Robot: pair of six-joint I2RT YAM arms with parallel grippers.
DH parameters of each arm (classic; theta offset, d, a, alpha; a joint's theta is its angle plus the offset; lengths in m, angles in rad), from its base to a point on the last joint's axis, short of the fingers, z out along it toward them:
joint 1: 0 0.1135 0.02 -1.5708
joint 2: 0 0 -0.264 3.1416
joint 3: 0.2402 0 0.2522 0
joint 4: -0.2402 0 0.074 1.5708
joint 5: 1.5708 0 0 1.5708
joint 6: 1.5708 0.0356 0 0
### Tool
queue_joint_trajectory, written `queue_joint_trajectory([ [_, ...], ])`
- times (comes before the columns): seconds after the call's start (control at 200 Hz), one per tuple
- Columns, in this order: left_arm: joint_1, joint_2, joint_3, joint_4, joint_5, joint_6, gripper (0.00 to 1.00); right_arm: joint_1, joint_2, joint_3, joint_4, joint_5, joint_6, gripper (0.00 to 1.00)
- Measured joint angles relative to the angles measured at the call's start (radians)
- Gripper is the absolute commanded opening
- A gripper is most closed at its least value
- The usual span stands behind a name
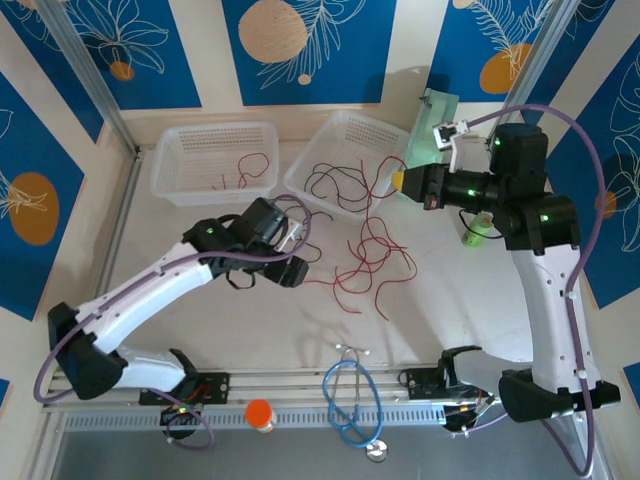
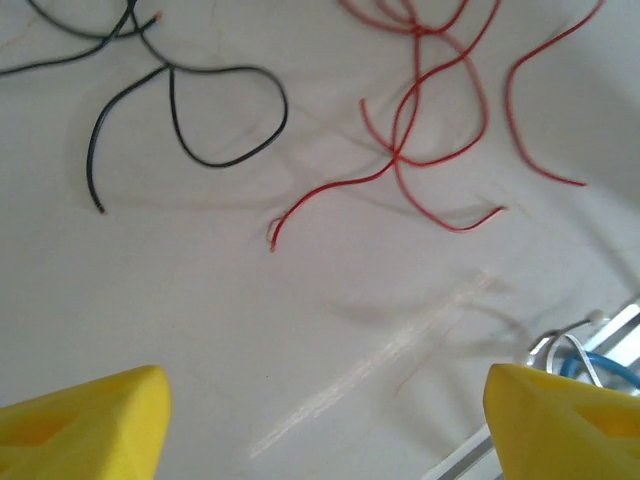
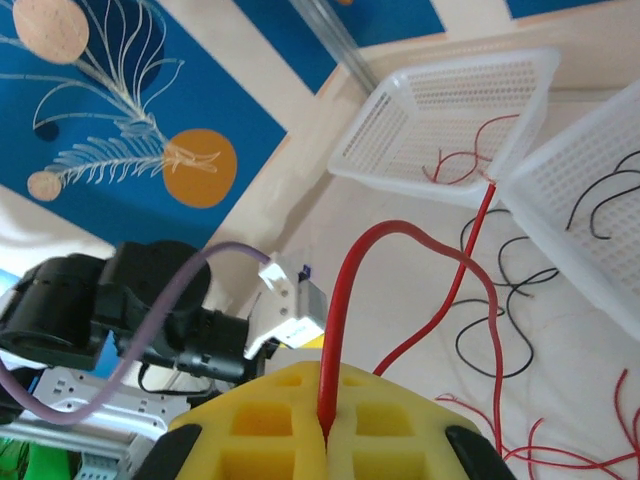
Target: Untangle the cables
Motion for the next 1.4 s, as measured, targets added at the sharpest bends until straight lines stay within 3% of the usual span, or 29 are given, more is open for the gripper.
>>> queue_joint_trajectory([
  [0.185,0.000,-0.203,-0.023,0.201,0.136,0.057,0.82,0.137,0.063,-0.006,-0.056,0.011,-0.103,0.00],
  [0.31,0.000,-0.261,0.013,0.300,0.238,0.136,0.84,0.241,0.123,-0.006,-0.133,0.039,-0.232,0.00],
  [0.525,0.000,-0.220,0.065,0.354,0.424,0.303,0.90,0.353,0.153,-0.026,-0.209,0.061,-0.446,0.00],
  [0.755,0.000,-0.100,0.104,0.335,0.568,0.428,0.87,0.408,0.162,-0.014,-0.289,-0.019,-0.643,0.00],
  [1.136,0.000,-0.091,0.108,0.338,0.628,0.508,0.23,0.431,0.165,0.032,-0.361,-0.089,-0.774,0.00],
  [1.226,0.000,-0.091,0.108,0.340,0.636,0.515,0.00,0.431,0.163,0.032,-0.362,-0.092,-0.774,0.00],
  [1.356,0.000,-0.093,0.108,0.346,0.638,0.506,0.00,0.431,0.159,0.032,-0.360,-0.091,-0.773,0.00],
  [1.401,0.000,-0.098,0.104,0.355,0.636,0.505,0.00,0.432,0.156,0.032,-0.354,-0.087,-0.769,0.09],
])
